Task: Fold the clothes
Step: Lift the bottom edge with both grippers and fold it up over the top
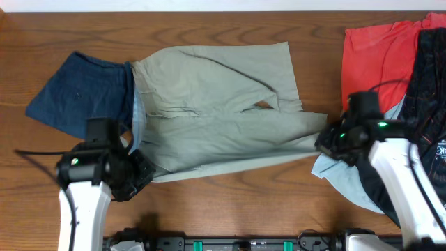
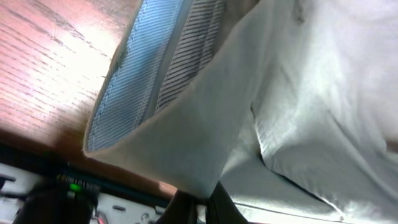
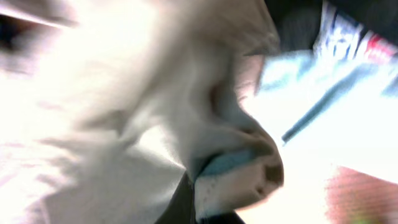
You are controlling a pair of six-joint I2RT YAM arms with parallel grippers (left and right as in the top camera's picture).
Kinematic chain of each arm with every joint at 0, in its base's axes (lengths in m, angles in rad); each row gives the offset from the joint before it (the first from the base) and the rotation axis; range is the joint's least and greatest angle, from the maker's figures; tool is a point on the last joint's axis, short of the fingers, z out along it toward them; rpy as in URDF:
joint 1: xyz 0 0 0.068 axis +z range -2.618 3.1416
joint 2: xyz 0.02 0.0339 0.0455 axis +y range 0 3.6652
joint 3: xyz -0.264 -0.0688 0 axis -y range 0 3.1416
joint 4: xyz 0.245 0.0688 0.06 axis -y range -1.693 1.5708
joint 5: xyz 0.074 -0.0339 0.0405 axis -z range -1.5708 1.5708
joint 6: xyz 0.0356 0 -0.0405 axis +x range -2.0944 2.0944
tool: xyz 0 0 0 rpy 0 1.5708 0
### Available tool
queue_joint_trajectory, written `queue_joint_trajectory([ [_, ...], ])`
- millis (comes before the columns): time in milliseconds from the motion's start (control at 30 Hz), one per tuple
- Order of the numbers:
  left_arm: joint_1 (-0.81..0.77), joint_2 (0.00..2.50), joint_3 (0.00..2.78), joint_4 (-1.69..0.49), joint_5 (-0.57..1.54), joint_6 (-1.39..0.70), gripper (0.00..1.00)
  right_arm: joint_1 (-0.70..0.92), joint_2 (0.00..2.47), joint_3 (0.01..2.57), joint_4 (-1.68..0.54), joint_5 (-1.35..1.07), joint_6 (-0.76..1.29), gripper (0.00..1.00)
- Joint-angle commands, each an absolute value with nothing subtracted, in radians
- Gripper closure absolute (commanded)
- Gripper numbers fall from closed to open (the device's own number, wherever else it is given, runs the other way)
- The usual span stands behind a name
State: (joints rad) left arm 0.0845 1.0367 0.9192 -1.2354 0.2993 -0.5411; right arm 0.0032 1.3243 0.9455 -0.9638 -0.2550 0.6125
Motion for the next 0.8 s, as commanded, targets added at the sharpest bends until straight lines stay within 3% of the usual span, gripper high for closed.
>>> queue_joint_trajectory([
  [0, 0.088, 0.975, 1.006, -1.289, 0.250, -0.500, 0.94, -0.033, 1.250, 1.062, -1.018, -0.175, 0.500, 0.99],
  [367, 0.088, 0.870, 1.284, -1.468, 0.250, -0.484, 0.94, -0.061, 1.108, 1.269, -1.246, -0.068, 0.428, 0.99],
  [767, 0.088, 0.850, 1.351, -1.517, 0.250, -0.518, 0.94, -0.061, 1.077, 1.363, -1.242, 0.111, 0.402, 0.99],
])
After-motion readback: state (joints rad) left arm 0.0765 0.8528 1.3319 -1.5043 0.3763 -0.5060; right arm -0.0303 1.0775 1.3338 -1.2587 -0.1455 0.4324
